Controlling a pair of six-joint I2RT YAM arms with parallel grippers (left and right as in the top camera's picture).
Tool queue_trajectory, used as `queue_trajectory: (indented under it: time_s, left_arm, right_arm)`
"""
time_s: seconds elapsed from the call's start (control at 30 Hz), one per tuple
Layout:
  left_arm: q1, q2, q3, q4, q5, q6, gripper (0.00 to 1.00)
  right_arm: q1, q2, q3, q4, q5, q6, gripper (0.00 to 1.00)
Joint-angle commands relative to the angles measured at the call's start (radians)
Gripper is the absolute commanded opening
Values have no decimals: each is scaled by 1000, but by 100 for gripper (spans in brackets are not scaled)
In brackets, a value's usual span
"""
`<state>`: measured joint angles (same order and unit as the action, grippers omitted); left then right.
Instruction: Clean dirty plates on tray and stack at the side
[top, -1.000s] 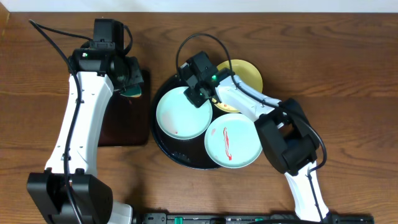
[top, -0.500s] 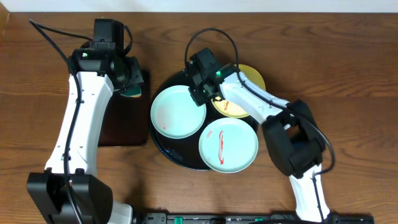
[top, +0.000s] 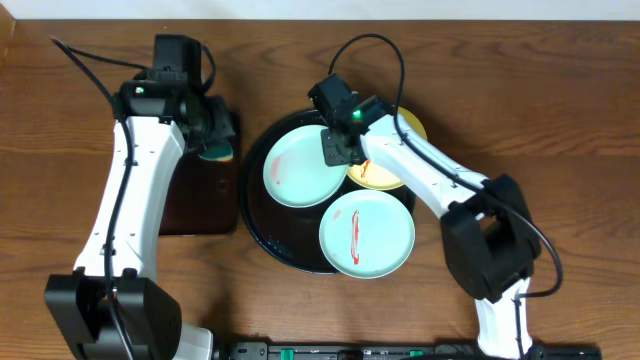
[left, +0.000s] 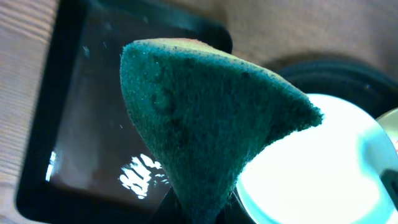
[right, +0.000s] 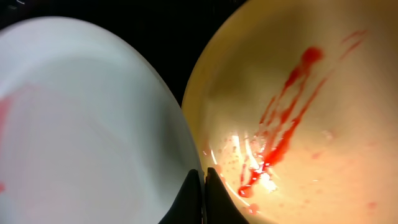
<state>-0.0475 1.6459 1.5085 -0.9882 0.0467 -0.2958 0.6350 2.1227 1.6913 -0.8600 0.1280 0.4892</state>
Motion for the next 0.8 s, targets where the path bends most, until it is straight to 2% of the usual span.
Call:
queue_trajectory:
  time_s: [0.0, 0.27, 0.53, 0.77]
  left_arm:
    - [-40, 0, -47, 6, 26, -32, 8]
    - [-156, 1, -197, 135, 124, -32, 7]
    - [-194, 1, -336, 307, 125, -36, 7]
    - [-194, 2, -476, 569, 120, -13, 7]
  right_arm:
    - [29, 41, 3, 3, 28, 76, 1]
    - [34, 44, 3, 6, 25, 76, 1]
    - [34, 44, 3, 5, 25, 75, 1]
    - [34, 44, 3, 3, 21, 75, 1]
